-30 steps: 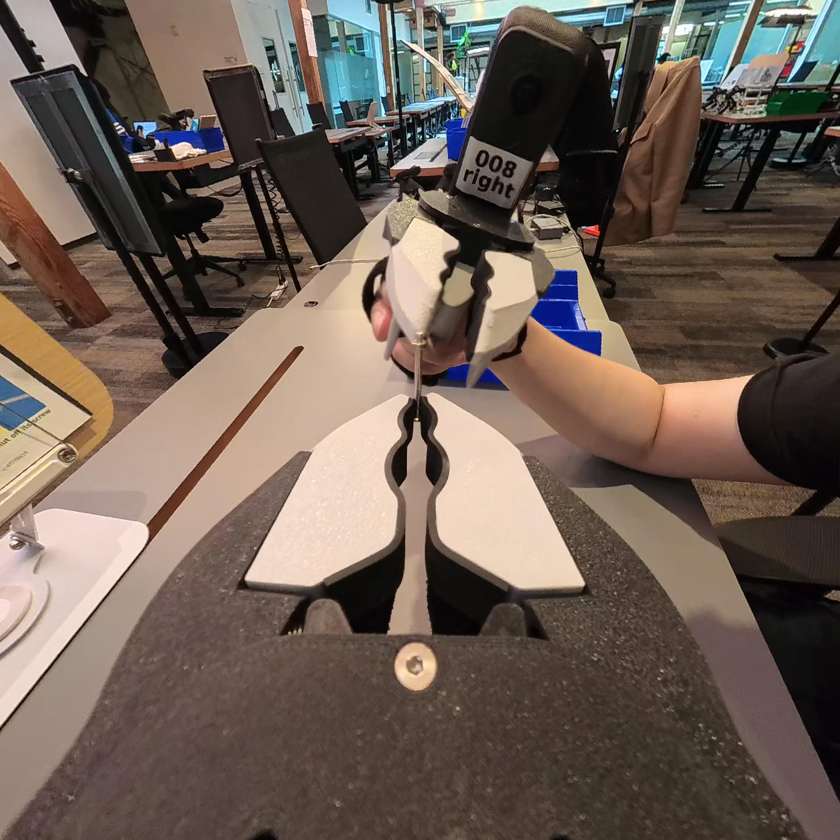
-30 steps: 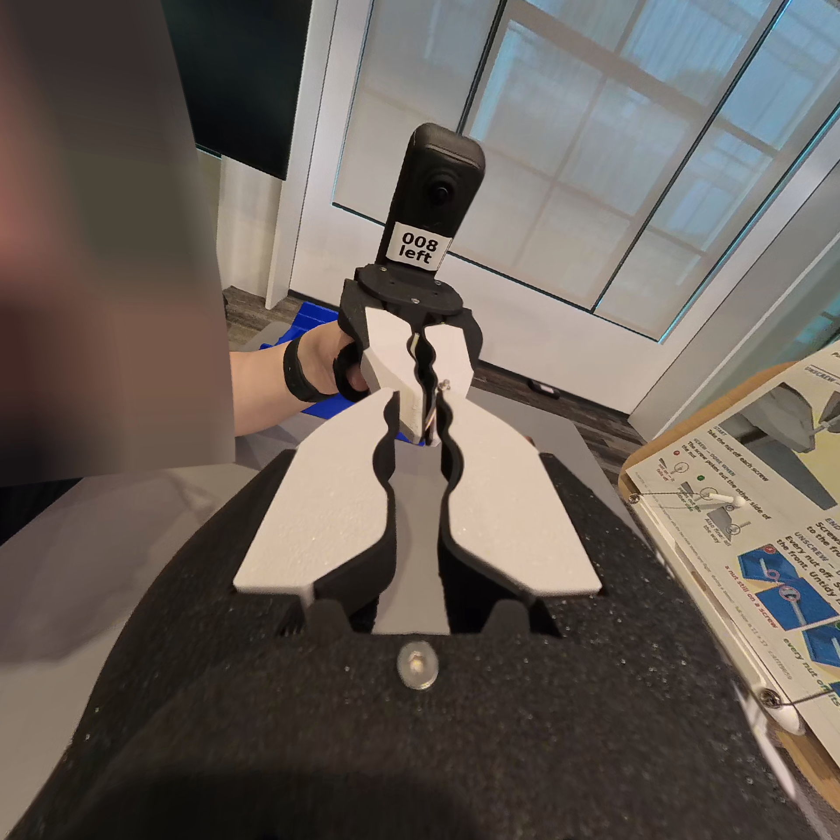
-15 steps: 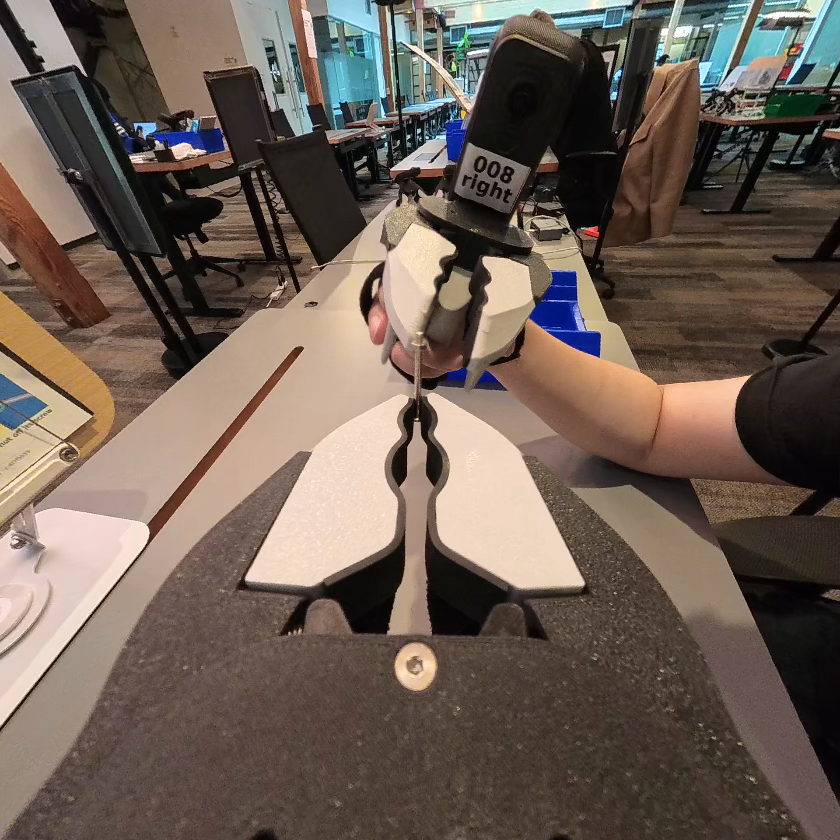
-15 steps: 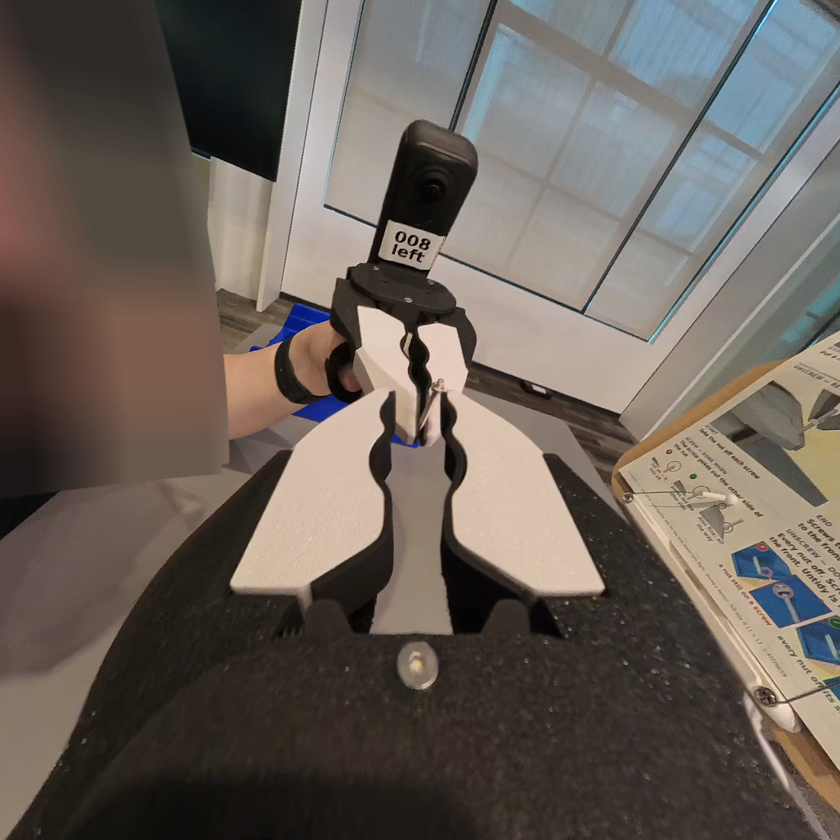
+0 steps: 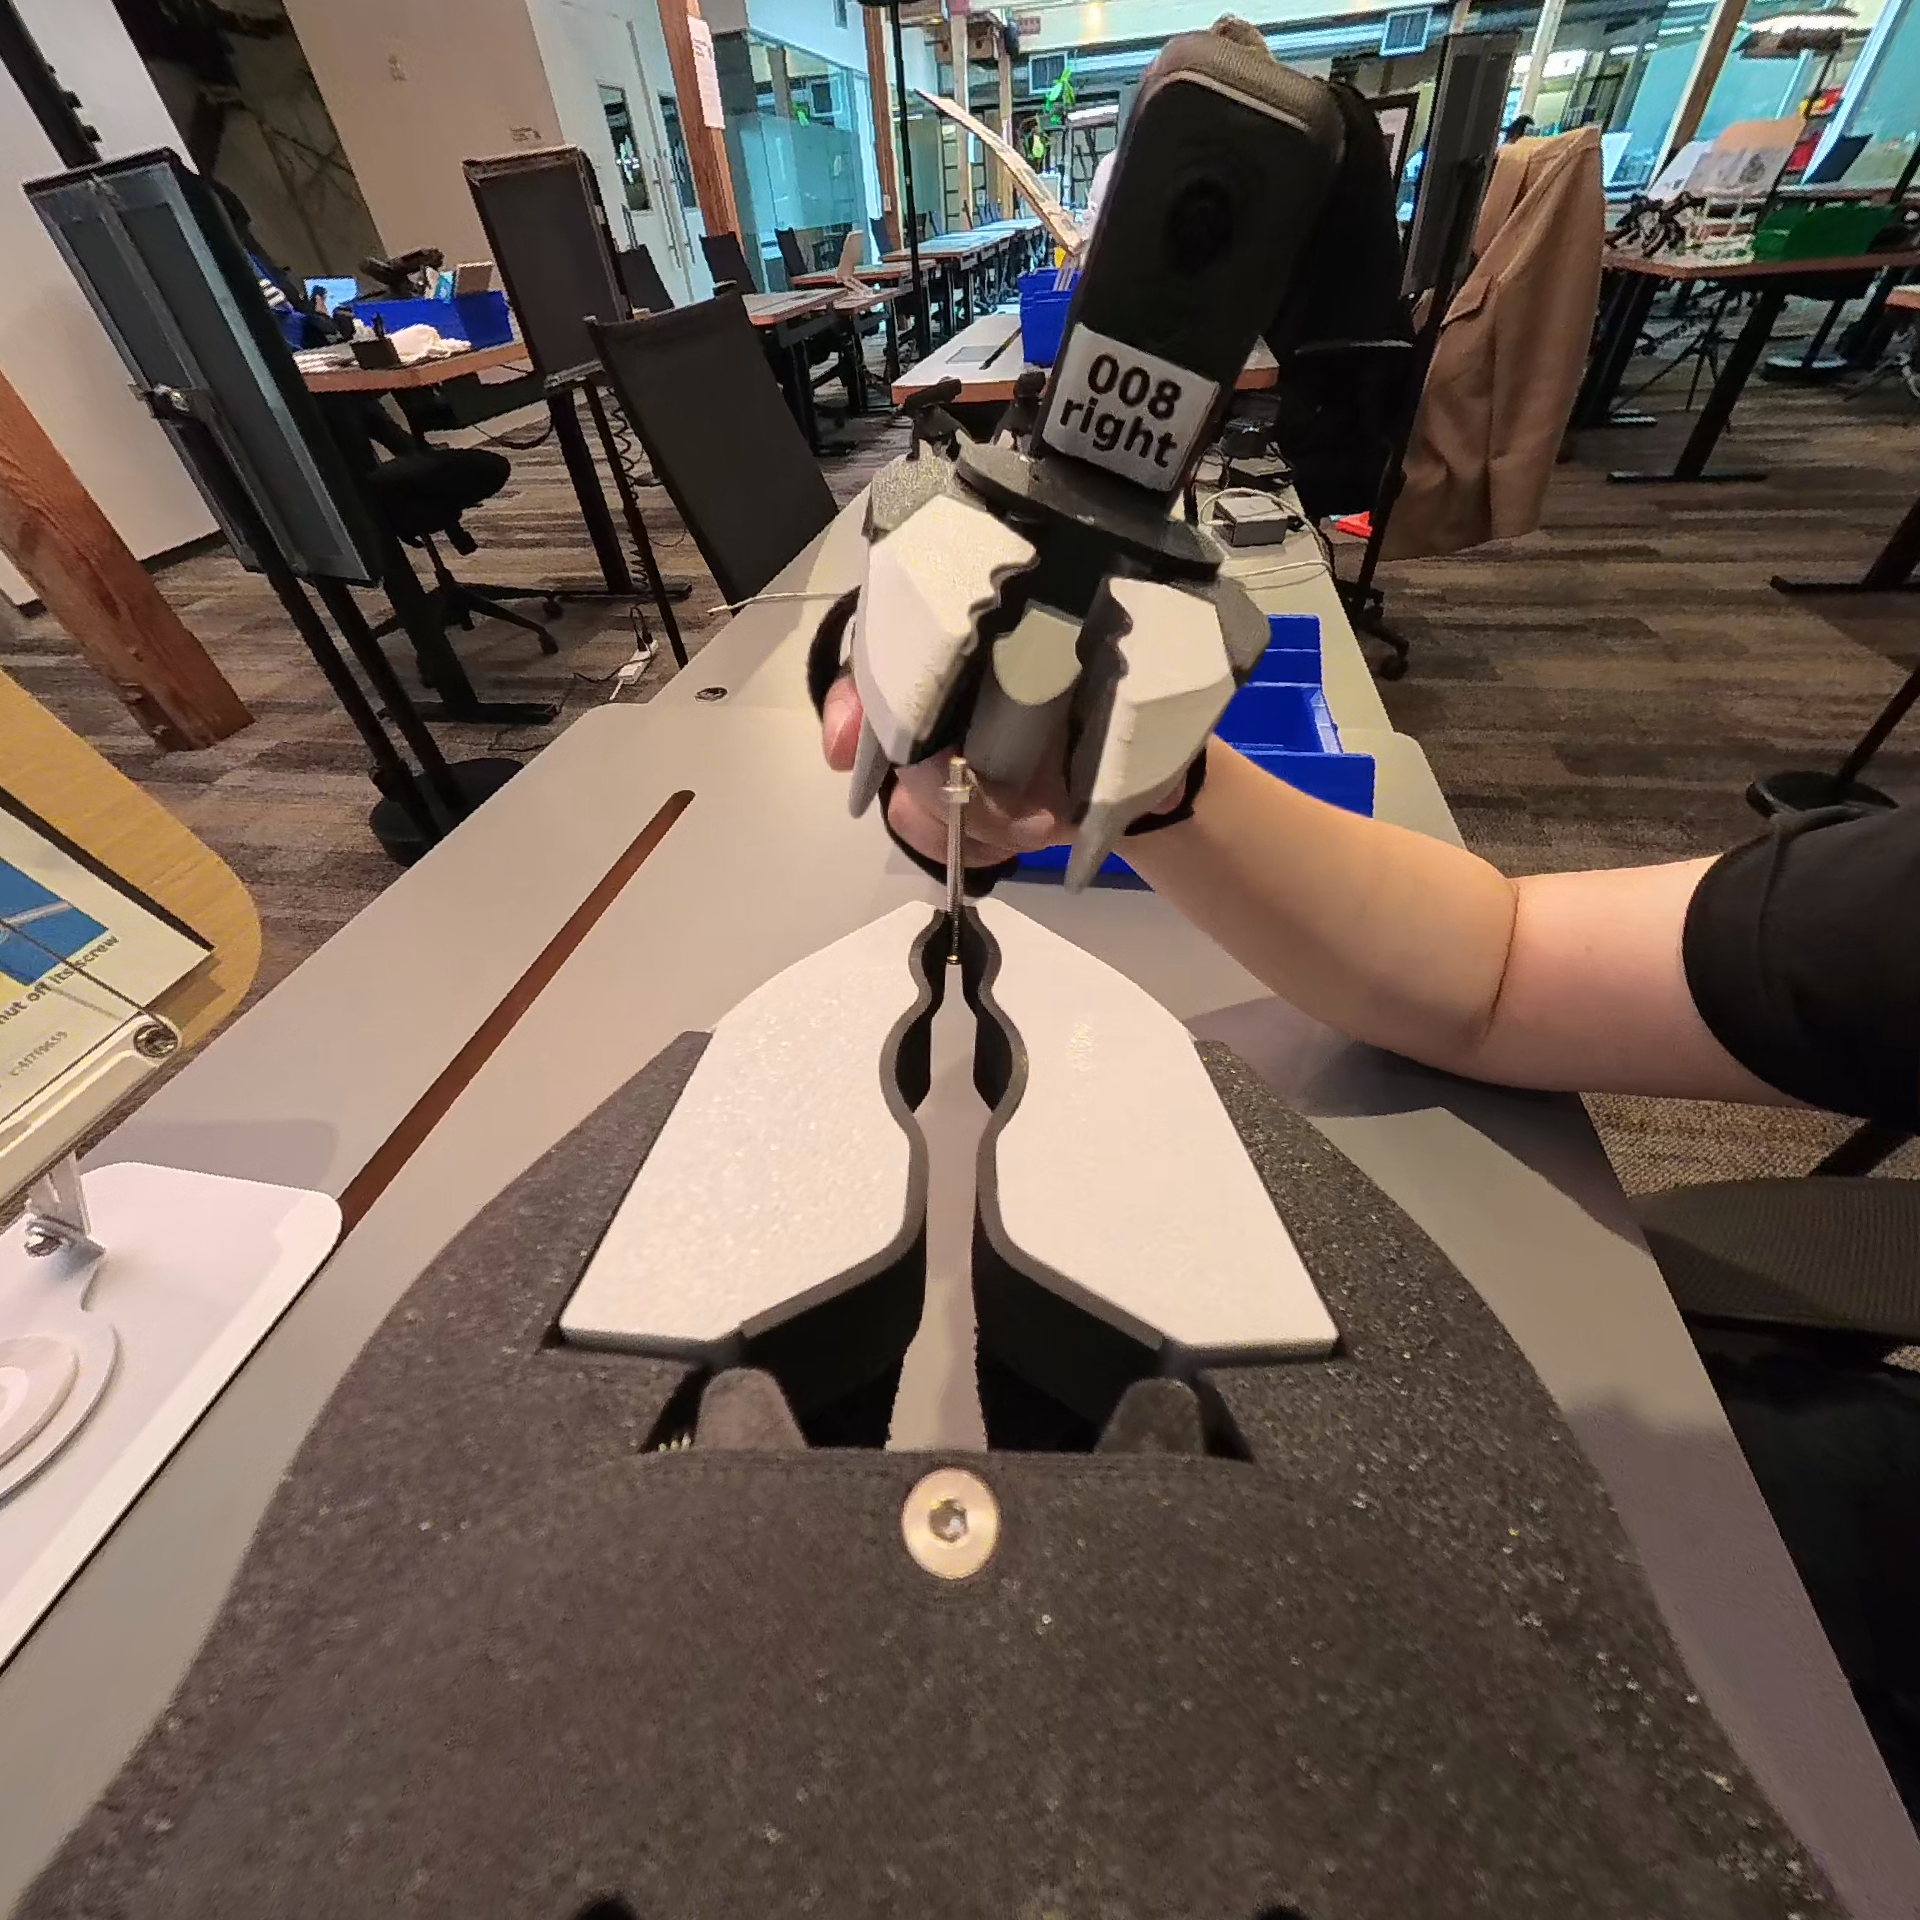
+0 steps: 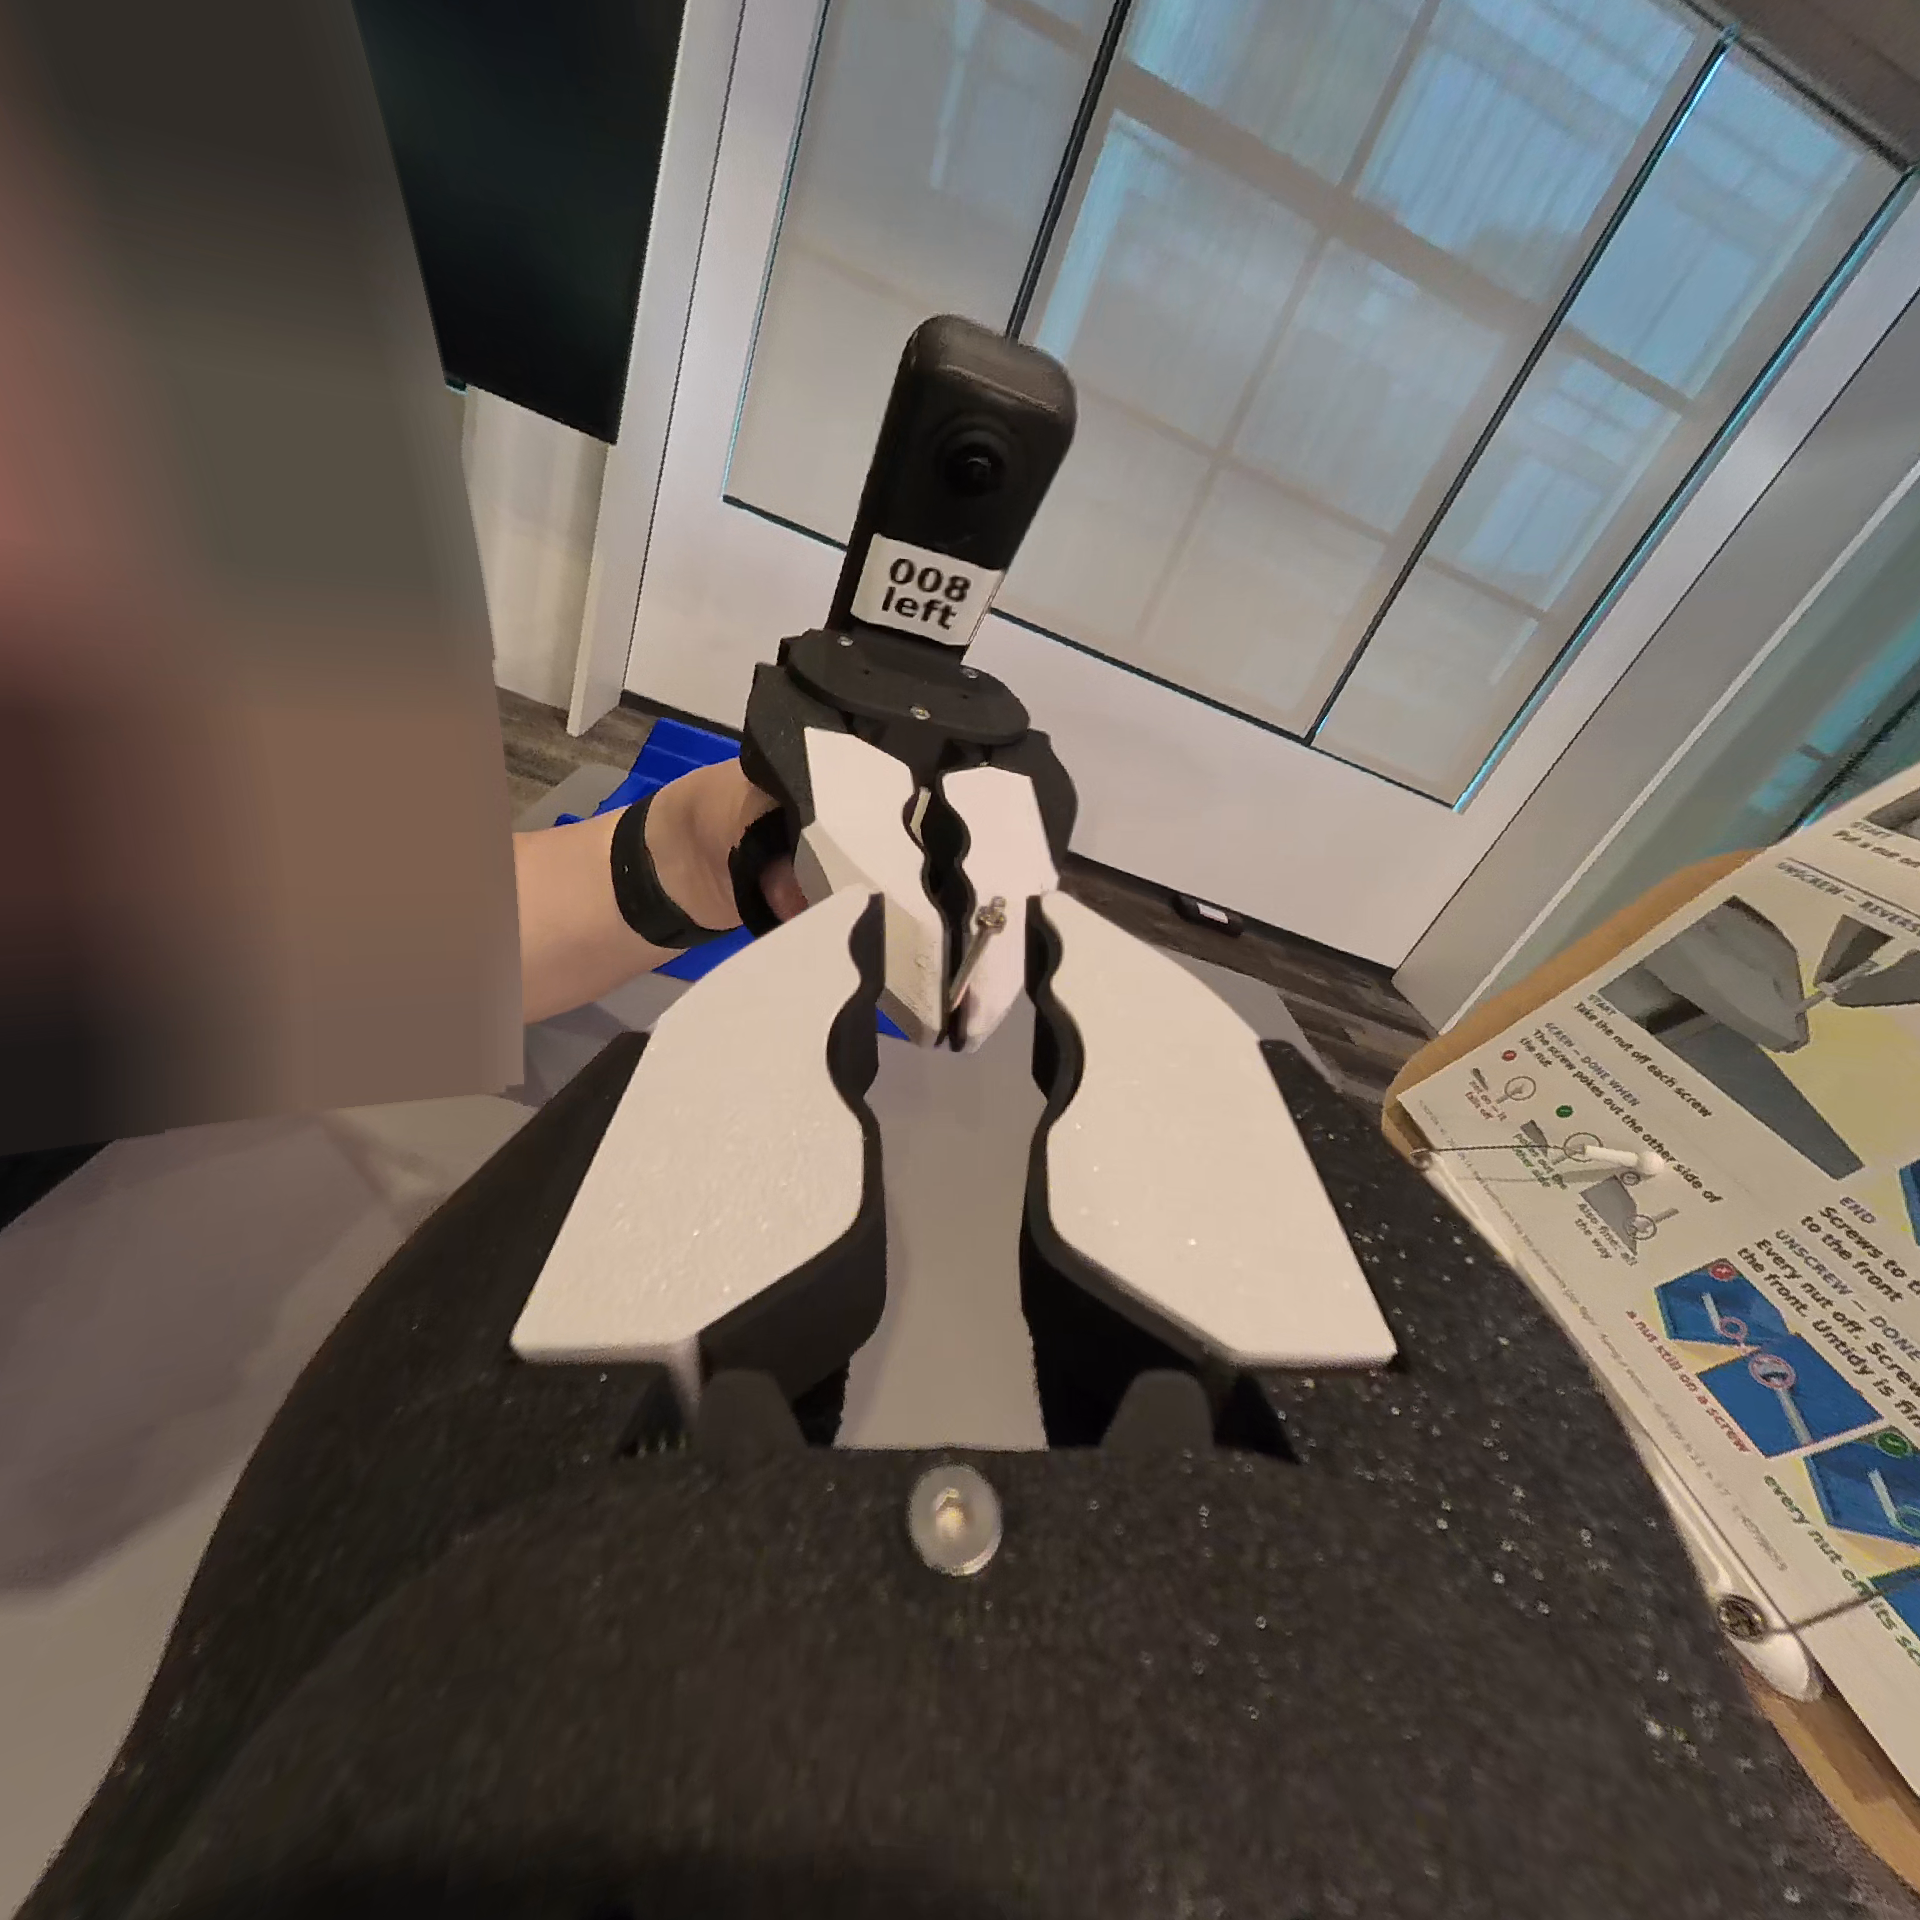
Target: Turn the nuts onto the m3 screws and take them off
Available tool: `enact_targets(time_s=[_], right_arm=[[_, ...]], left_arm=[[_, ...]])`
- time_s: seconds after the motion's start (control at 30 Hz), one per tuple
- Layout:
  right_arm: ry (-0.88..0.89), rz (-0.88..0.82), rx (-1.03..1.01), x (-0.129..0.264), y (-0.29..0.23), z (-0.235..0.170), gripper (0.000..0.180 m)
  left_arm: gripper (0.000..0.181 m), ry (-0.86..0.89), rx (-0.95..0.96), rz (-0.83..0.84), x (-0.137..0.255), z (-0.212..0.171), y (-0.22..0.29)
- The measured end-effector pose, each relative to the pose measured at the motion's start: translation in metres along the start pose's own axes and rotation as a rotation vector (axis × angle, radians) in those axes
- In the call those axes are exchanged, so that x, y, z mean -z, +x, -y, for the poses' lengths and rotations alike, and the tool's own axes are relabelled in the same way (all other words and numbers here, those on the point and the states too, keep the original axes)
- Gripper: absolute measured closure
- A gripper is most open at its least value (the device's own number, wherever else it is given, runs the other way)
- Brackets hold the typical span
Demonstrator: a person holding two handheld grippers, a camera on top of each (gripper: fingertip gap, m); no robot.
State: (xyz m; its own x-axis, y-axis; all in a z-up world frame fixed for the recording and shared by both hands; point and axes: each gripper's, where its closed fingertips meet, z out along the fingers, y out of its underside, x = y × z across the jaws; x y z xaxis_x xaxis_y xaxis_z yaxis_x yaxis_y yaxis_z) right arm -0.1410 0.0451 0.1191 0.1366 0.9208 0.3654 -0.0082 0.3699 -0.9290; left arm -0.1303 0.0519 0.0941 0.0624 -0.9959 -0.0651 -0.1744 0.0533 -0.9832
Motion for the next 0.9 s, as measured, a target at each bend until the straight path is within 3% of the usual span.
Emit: enact_targets(time_s=[0.9], right_arm=[[0.04, 0.039, -0.147, -0.009, 0.005, -0.011, 0.174]], left_arm=[[0.179, 0.014, 0.0, 0.011, 0.002, 0.003, -0.002]])
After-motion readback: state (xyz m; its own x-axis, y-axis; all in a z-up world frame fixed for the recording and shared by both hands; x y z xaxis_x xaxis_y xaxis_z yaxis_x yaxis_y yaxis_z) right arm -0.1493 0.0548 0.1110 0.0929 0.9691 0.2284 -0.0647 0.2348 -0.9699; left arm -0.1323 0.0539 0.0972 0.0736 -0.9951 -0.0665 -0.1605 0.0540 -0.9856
